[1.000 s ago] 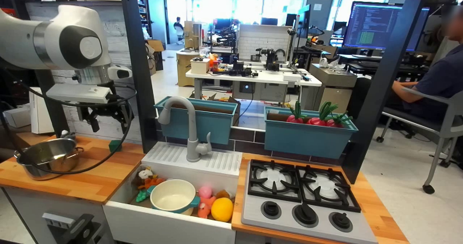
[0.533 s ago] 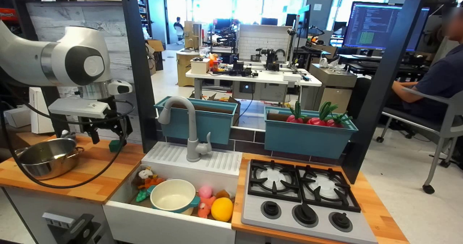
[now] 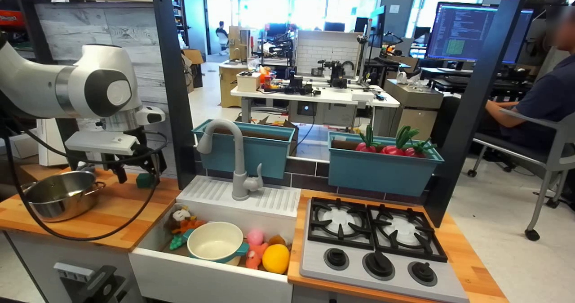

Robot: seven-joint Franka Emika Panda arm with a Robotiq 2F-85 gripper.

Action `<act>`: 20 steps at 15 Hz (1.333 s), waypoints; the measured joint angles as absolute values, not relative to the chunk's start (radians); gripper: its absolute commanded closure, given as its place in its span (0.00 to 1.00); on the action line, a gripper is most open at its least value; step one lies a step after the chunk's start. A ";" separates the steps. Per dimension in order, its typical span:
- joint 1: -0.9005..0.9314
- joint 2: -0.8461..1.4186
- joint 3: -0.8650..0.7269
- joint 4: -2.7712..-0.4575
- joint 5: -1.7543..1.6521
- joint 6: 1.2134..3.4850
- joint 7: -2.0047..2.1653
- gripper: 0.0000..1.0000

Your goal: Put the green cube in the pot

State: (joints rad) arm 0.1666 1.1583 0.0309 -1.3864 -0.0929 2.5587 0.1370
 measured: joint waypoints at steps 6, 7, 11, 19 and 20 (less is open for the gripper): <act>0.165 1.200 0.040 -1.381 -0.092 2.704 0.109 0.00; 0.165 1.211 0.040 -1.378 -0.093 2.736 0.099 0.00; 0.165 1.249 0.040 -1.360 -0.094 2.828 0.054 0.26; 0.167 1.260 0.040 -1.349 -0.094 2.843 0.041 0.78; 0.167 1.260 0.040 -1.349 -0.094 2.843 0.041 0.83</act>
State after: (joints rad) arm 0.1667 1.2597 0.0397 -1.3491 -0.0937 2.8430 0.0411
